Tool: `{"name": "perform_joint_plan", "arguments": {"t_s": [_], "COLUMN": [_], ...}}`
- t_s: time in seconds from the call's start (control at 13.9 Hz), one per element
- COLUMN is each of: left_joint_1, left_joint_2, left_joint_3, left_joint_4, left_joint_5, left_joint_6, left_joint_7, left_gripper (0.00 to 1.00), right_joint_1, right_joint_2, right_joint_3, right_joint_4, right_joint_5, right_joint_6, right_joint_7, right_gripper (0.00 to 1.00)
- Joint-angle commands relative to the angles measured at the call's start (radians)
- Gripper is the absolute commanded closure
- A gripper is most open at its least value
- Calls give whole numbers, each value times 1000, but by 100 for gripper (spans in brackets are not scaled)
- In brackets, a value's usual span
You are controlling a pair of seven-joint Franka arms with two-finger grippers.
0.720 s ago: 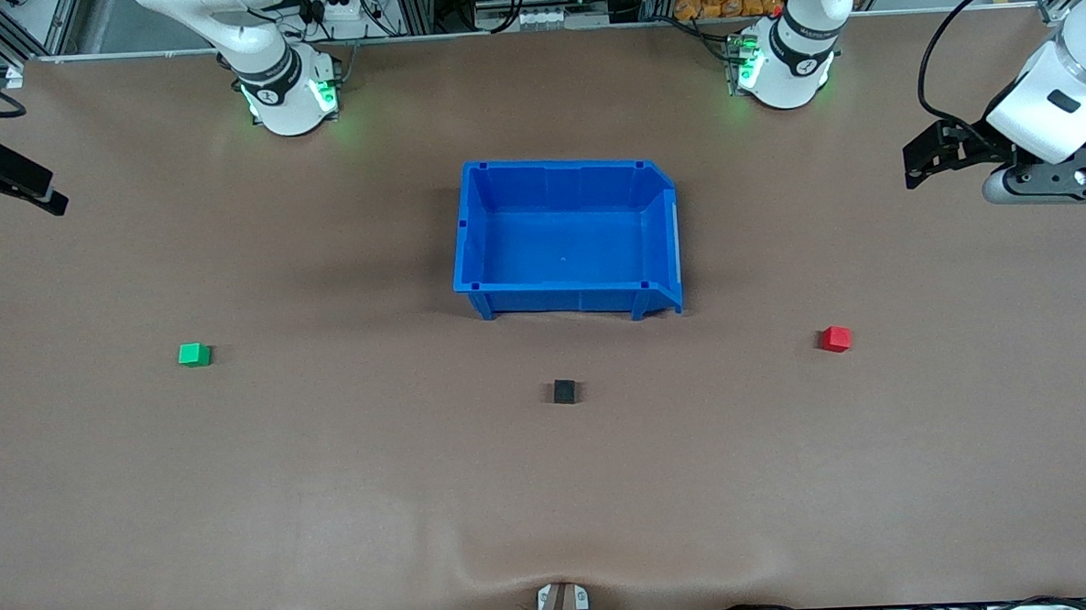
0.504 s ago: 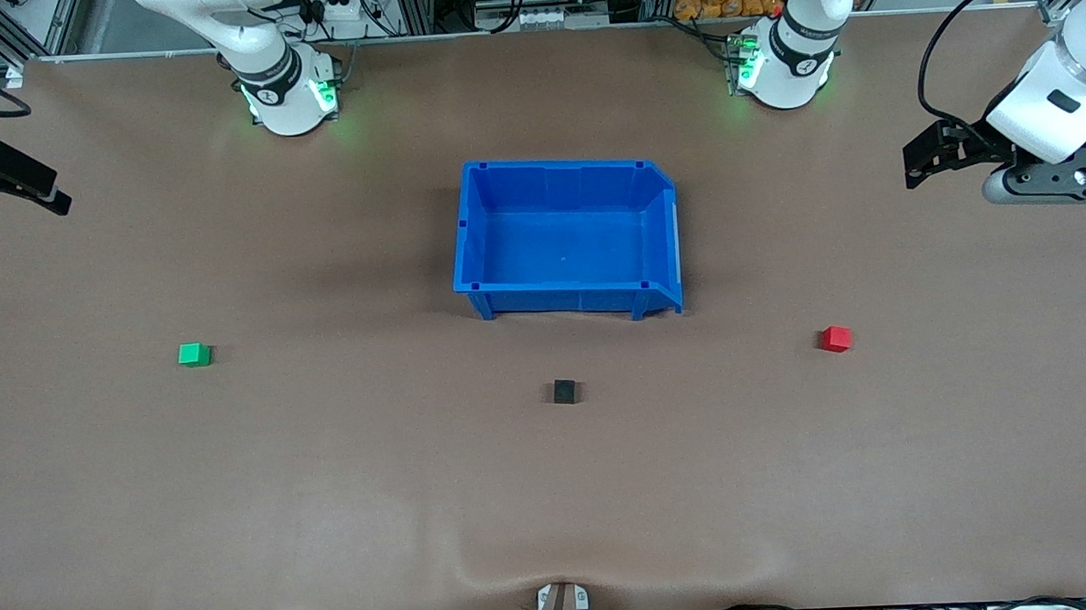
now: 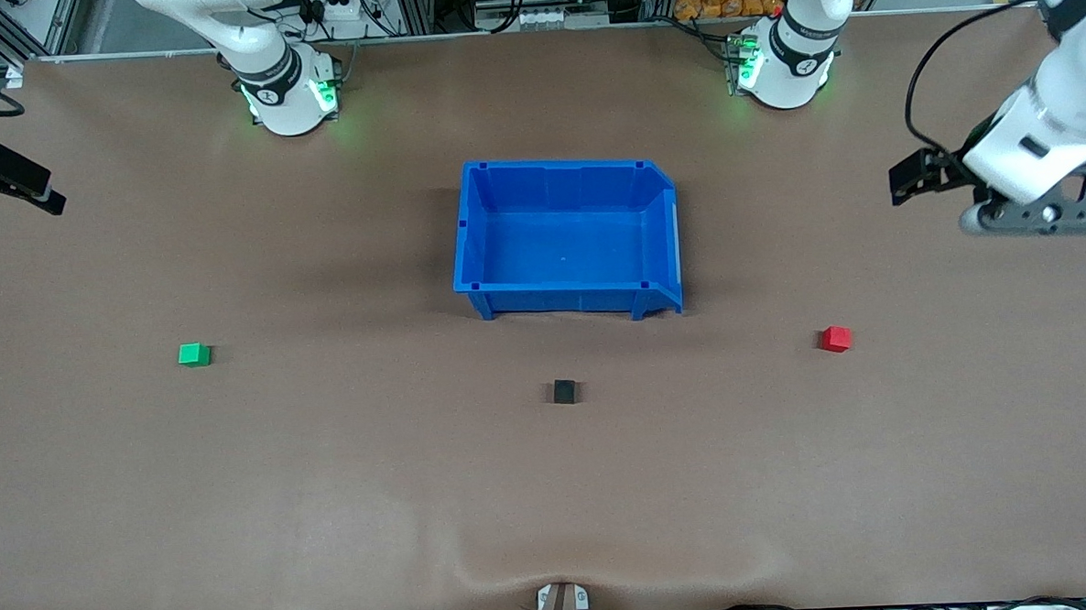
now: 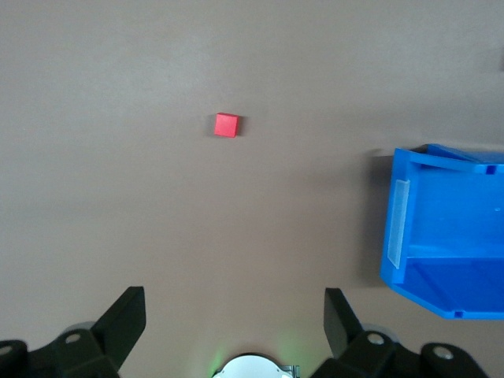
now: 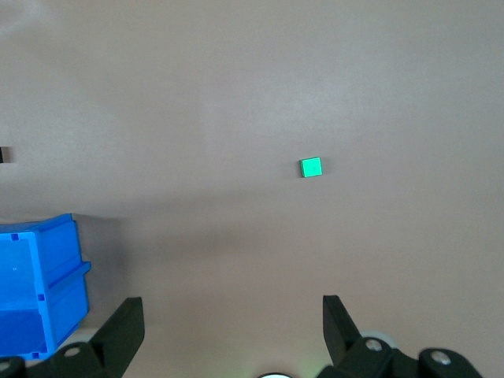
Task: Attach green and red cubes to black cube
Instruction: 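Move the left gripper down toward the red cube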
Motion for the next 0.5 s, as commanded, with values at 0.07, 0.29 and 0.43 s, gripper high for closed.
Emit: {"name": "perform_joint_plan", "arguments": {"t_s": [0.07, 0.29, 0.43], "left_joint_1": [-2, 7, 5], "left_joint_2": [72, 81, 81], "left_joint_3": [-10, -10, -10], "left_joint_4": [2, -59, -125], "left_joint_5": [25, 23, 23], "left_joint_6": [61, 137, 222], "left_joint_7": [-18, -18, -18], "left_gripper": [0, 0, 0], "right_joint_1": [-8, -8, -8], "right_joint_2": [7, 26, 49], "right_joint_3": [-1, -1, -1], "right_joint_4": [4, 4, 4], "right_joint_5": [9, 9, 9], "right_joint_6": [3, 6, 4], "right_joint_7": [-7, -13, -13], "right_gripper": [0, 0, 0]}}
